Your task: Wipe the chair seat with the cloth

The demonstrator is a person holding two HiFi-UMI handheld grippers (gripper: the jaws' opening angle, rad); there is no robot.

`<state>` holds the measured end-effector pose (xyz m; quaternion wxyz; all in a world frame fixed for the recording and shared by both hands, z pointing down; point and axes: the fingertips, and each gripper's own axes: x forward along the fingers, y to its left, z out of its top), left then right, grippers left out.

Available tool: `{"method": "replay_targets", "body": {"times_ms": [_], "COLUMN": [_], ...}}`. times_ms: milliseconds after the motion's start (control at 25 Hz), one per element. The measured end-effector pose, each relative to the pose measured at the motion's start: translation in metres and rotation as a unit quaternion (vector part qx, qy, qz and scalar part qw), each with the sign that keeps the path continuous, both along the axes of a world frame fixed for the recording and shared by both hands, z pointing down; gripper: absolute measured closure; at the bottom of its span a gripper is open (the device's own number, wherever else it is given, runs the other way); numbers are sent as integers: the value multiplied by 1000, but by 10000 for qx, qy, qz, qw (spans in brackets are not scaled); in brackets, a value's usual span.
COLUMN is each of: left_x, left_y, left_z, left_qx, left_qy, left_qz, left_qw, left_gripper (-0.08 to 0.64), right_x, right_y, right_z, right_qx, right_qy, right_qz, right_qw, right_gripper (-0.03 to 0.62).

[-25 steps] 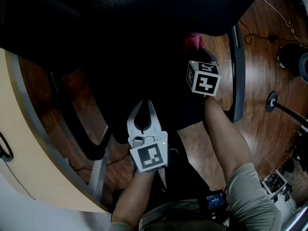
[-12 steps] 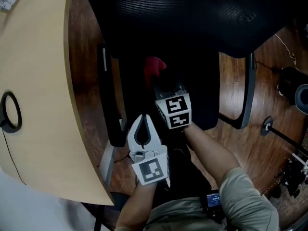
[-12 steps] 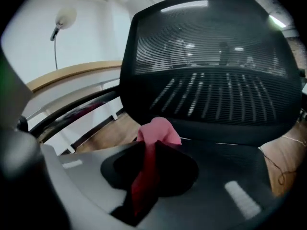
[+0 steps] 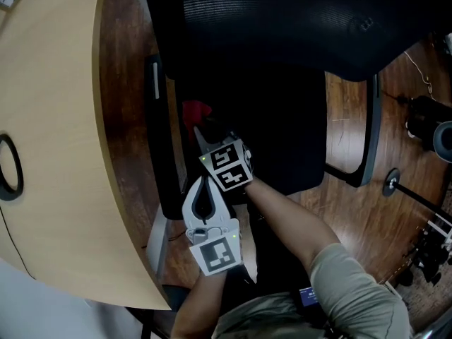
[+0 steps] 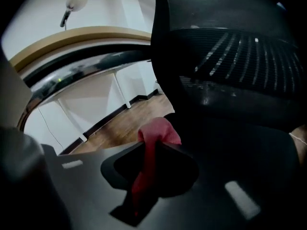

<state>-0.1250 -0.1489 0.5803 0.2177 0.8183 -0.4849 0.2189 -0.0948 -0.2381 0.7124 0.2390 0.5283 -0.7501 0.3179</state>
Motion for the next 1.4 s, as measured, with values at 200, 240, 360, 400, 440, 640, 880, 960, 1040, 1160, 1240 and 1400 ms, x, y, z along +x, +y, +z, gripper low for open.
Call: {"method": "replay_targets", "body": {"times_ms": [200, 240, 360, 400, 440, 640, 880, 960, 1040, 1160, 1240, 1400], "left_x": [9, 15, 37, 48, 60, 133, 208, 228, 245, 265, 278, 293], "left_y": [-1, -4, -21, -25, -28, -20, 5, 15, 25, 40, 48, 69], "left_z": [16, 18, 18, 19, 21, 32, 31, 32, 30, 29, 33, 49], "left_qx": [-48, -27, 179, 219, 236, 247, 279, 290, 283, 219, 195, 116], "left_qy": [-243, -272, -300, -316, -332, -333, -138, -97, -57, -19, -6, -15], "left_qz": [23, 43, 29, 63, 129, 823, 1343, 1502, 1646, 1817, 1924, 2050], "left_qw": [9997, 9996, 9994, 9992, 9991, 9957, 9904, 9882, 9859, 9831, 9811, 9787], "left_gripper": [555, 555, 555, 555, 555, 555, 555, 555, 555, 555, 555, 555], "right_x": [18, 29, 75, 93, 113, 213, 311, 335, 354, 378, 390, 398], "right_y": [9, 13, 27, 31, 35, 61, 103, 118, 133, 154, 164, 178], "right_z": [13, 13, 14, 14, 14, 15, 15, 19, 21, 23, 28, 40], "right_qx": [-83, -112, -207, -228, -237, -263, -406, -492, -599, -748, -821, -834], "right_qy": [-74, -59, 55, 107, 166, 545, 842, 899, 972, 1081, 1077, 1086], "right_qz": [139, 226, 505, 607, 717, 1329, 2255, 2520, 2768, 3148, 3362, 3475], "right_qw": [9998, 9997, 9985, 9978, 9970, 9893, 9697, 9623, 9541, 9400, 9320, 9276], "right_gripper": [526, 526, 526, 526, 526, 526, 526, 526, 526, 527, 528, 528]}}
